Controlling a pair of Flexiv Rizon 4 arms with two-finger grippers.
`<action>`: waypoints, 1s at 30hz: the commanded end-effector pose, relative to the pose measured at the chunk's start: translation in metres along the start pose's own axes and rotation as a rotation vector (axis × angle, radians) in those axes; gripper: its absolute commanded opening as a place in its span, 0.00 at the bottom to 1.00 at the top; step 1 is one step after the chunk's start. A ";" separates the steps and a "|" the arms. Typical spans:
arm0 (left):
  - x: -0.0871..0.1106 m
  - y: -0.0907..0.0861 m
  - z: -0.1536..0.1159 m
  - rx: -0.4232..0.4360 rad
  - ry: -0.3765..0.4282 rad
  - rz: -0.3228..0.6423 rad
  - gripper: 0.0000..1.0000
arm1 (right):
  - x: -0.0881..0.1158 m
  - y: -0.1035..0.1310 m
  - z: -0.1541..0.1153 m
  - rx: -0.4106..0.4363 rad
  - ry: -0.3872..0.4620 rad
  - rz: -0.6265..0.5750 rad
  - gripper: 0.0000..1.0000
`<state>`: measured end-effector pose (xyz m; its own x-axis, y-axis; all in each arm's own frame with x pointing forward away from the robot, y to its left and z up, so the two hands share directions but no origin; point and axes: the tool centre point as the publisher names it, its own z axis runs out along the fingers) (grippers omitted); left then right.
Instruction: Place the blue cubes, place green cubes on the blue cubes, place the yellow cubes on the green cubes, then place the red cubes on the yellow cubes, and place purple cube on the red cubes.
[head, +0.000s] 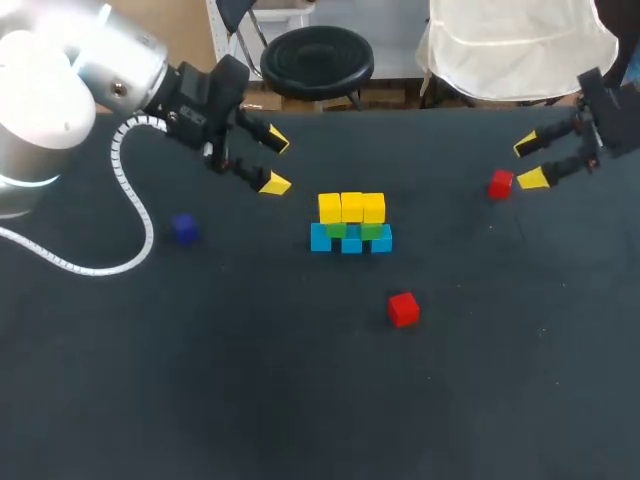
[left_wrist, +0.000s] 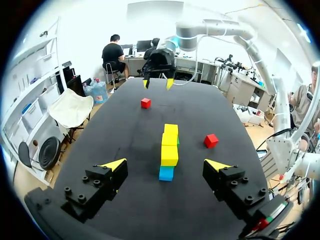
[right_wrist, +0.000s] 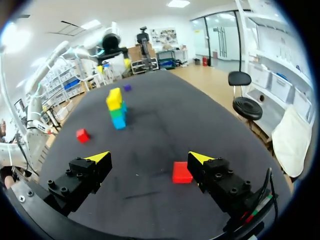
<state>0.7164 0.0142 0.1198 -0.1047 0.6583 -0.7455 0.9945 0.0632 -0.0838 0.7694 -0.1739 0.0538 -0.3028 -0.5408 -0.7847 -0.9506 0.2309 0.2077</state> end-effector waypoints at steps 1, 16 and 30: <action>0.000 0.001 0.000 0.002 -0.001 0.001 1.00 | 0.012 -0.004 0.010 0.013 -0.012 0.007 1.00; 0.000 0.001 0.000 0.002 -0.001 0.001 1.00 | 0.021 -0.025 -0.001 0.072 0.010 -0.049 1.00; 0.000 0.001 0.000 0.002 -0.001 0.001 1.00 | 0.029 -0.040 0.022 0.062 0.009 -0.038 1.00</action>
<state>0.7164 0.0142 0.1198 -0.1047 0.6583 -0.7455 0.9945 0.0632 -0.0839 0.7914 -0.1838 0.0136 -0.2652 -0.5506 -0.7915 -0.9536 0.2714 0.1307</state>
